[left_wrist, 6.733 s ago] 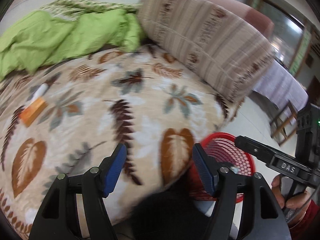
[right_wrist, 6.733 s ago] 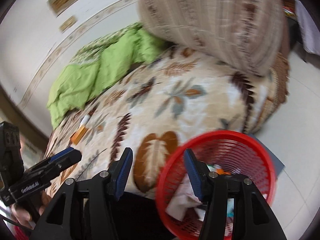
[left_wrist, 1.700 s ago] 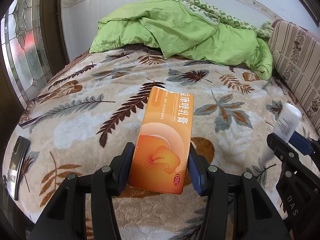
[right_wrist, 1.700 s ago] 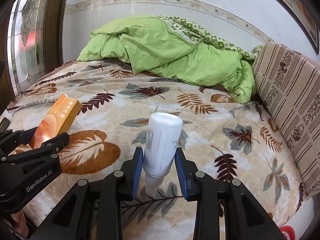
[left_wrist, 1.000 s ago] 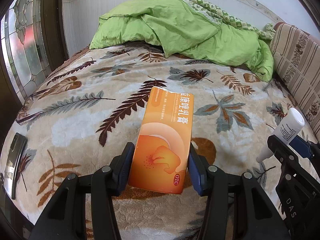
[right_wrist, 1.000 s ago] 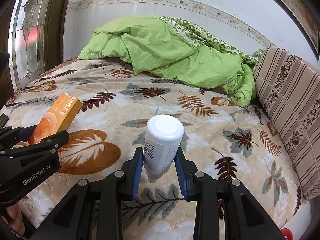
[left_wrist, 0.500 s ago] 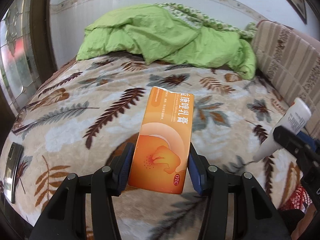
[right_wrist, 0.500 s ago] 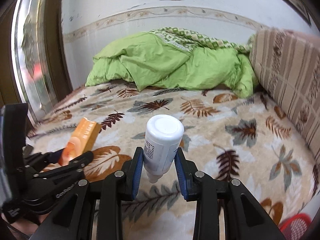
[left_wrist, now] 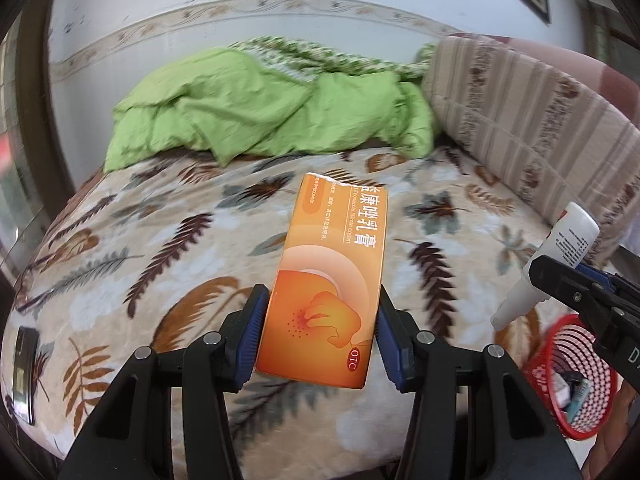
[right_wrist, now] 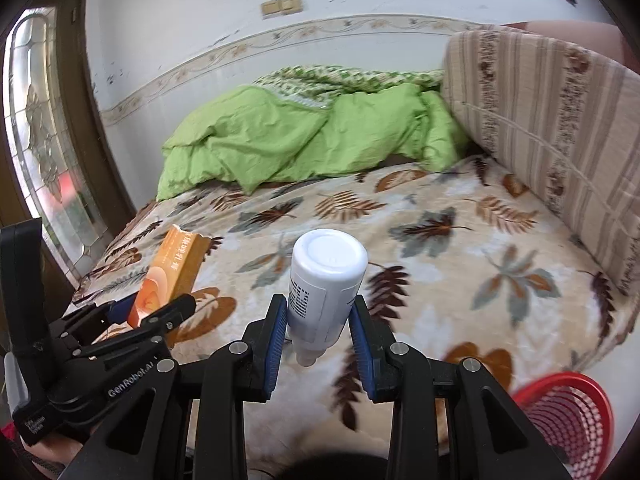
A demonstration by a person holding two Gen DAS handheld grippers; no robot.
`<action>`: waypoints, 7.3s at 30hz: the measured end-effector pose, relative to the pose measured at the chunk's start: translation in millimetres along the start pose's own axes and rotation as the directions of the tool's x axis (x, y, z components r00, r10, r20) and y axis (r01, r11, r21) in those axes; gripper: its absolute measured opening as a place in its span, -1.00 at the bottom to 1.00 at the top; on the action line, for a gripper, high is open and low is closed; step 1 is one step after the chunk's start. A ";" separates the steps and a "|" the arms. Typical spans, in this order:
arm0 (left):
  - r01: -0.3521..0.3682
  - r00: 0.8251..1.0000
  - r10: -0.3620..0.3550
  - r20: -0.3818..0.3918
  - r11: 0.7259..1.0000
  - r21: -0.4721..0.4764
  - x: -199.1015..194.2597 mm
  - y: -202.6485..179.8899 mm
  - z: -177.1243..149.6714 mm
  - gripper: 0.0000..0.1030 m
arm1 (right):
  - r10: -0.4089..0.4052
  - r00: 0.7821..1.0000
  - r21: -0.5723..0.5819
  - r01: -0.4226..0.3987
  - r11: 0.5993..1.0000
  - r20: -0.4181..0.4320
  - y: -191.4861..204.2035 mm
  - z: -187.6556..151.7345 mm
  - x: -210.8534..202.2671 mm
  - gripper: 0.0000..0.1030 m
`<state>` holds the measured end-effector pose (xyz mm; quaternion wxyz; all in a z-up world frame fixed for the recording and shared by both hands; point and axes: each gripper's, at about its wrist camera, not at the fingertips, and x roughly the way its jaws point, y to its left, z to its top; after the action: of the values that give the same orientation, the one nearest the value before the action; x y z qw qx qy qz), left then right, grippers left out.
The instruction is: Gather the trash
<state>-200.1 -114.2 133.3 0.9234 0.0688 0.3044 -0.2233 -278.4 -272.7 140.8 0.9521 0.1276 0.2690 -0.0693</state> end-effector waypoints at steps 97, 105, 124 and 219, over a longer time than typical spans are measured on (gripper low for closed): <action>0.246 0.969 -0.242 -0.047 0.939 0.239 -52.5 -69.9 -40.4 0.96 | -0.620 0.738 0.240 0.673 0.699 -0.264 -63.3 -83.0 -127.0 0.84; 0.233 0.972 -0.231 -0.041 0.937 0.259 -55.2 -73.9 -40.9 0.96 | -0.619 0.740 0.241 0.671 0.701 -0.261 -63.1 -82.9 -127.9 0.83; 0.178 0.983 -0.181 -0.013 0.942 0.284 -56.4 -75.1 -42.4 0.96 | -0.613 0.744 0.241 0.667 0.706 -0.265 -62.8 -84.0 -124.6 0.84; 0.185 0.982 -0.190 -0.012 0.940 0.285 -57.9 -77.9 -43.9 0.96 | -0.606 0.747 0.240 0.663 0.709 -0.275 -61.8 -86.4 -123.0 0.84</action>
<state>-300.2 -150.6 133.0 0.8807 0.1702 0.2672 -0.3523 -437.6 -299.9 122.1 0.8077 0.1861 0.3641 -0.4247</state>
